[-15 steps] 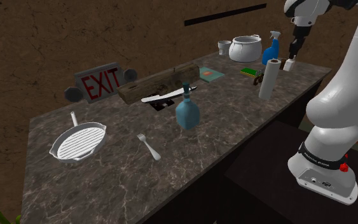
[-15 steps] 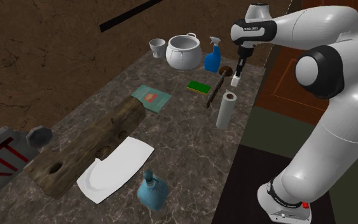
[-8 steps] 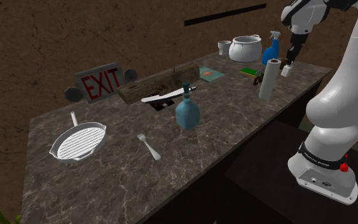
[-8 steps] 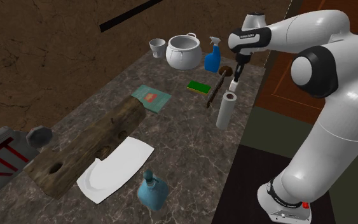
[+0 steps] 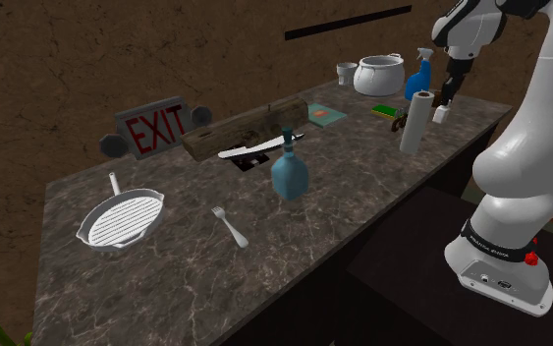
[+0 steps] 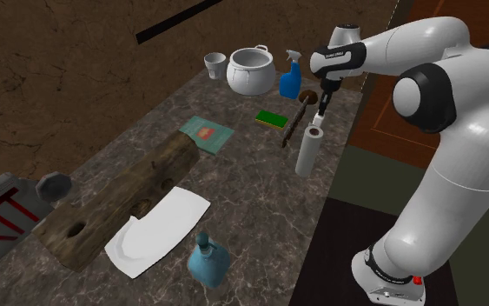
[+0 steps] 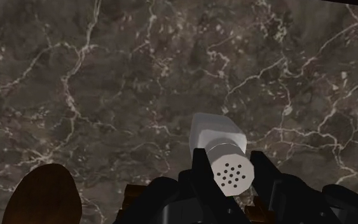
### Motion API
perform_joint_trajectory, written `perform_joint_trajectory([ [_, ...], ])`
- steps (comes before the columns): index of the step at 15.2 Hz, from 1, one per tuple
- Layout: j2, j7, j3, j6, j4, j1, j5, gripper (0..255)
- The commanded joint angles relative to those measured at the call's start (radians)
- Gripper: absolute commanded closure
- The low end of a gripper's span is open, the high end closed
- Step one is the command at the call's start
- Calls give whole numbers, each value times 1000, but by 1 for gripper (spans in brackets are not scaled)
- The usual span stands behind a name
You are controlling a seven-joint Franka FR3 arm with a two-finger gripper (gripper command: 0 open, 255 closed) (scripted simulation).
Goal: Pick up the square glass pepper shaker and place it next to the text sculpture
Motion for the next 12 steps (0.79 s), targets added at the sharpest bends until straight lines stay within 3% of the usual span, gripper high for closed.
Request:
perform_joint_trajectory([
  [1, 0, 0, 0, 1, 0, 0, 0, 255],
  [3, 0, 0, 0, 1, 0, 0, 0, 255],
  [4, 0, 0, 0, 1, 0, 0, 0, 0],
  [9, 0, 0, 0, 1, 0, 0, 0, 0],
  [12, -41, 17, -6, -90, 55, 6, -25, 0],
])
